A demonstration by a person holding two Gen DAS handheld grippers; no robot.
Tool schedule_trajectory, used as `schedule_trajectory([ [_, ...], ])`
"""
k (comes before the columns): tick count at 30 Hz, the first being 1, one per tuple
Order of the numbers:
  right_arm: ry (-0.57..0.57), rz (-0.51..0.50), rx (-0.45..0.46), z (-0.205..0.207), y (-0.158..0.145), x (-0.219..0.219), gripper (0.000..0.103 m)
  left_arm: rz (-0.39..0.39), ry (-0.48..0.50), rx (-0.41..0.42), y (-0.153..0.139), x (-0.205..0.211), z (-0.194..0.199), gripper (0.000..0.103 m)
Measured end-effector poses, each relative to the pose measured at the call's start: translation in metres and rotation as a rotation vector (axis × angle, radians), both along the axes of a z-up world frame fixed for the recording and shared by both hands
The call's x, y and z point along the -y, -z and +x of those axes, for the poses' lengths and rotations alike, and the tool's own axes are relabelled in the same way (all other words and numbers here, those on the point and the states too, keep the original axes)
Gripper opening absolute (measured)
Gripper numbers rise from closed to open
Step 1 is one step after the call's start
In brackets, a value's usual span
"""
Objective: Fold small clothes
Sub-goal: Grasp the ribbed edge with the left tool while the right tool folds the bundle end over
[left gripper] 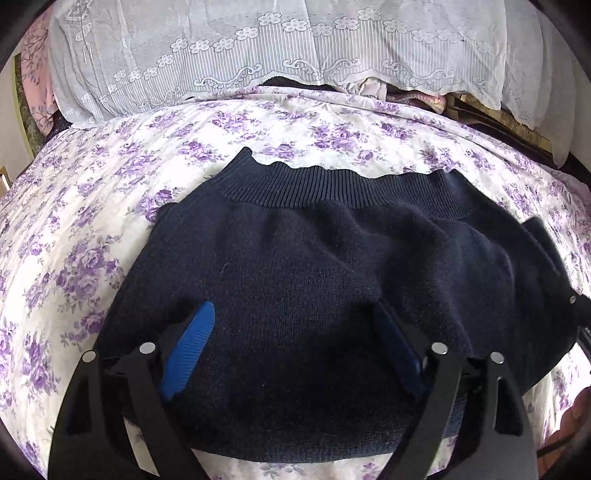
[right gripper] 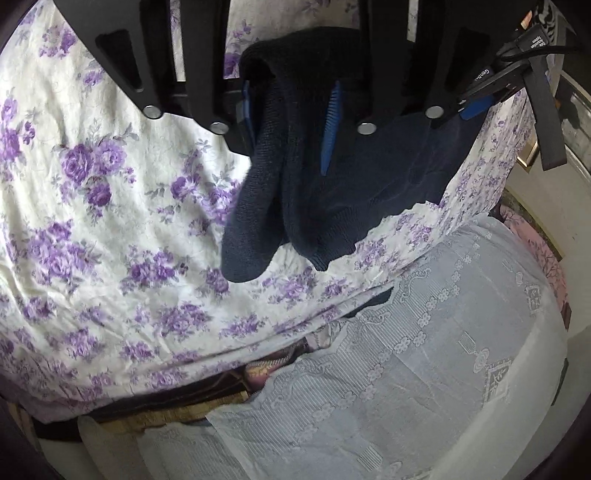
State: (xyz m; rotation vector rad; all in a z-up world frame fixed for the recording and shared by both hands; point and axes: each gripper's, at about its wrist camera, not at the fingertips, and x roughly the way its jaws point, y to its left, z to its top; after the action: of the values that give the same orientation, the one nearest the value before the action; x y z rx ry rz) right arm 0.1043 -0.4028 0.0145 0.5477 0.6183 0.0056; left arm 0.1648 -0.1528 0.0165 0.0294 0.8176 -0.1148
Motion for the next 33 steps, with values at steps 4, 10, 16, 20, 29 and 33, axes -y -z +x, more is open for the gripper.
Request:
schedule_trajectory([
  [4,0.028,0.088,-0.028,0.001,0.014,0.014,0.022,0.01,-0.001,0.006,0.0,0.001,-0.001,0.085],
  [10,0.052,0.03,0.046,-0.012,-0.007,0.001,0.018,0.015,0.01,0.009,-0.006,-0.005,-0.004,0.071],
  [16,0.059,-0.002,0.101,-0.022,-0.039,-0.021,0.018,0.091,0.014,0.055,-0.02,-0.014,-0.011,0.065],
  [20,0.058,-0.012,0.114,-0.023,-0.053,-0.034,0.018,0.127,0.011,0.072,-0.031,-0.029,-0.009,0.065],
  [29,0.008,-0.123,0.146,-0.019,-0.082,-0.078,0.017,0.013,0.087,0.005,-0.042,-0.041,0.035,0.065],
  [33,-0.035,-0.161,0.165,-0.018,-0.088,-0.096,0.017,-0.008,0.117,-0.042,-0.034,-0.03,0.061,0.065],
])
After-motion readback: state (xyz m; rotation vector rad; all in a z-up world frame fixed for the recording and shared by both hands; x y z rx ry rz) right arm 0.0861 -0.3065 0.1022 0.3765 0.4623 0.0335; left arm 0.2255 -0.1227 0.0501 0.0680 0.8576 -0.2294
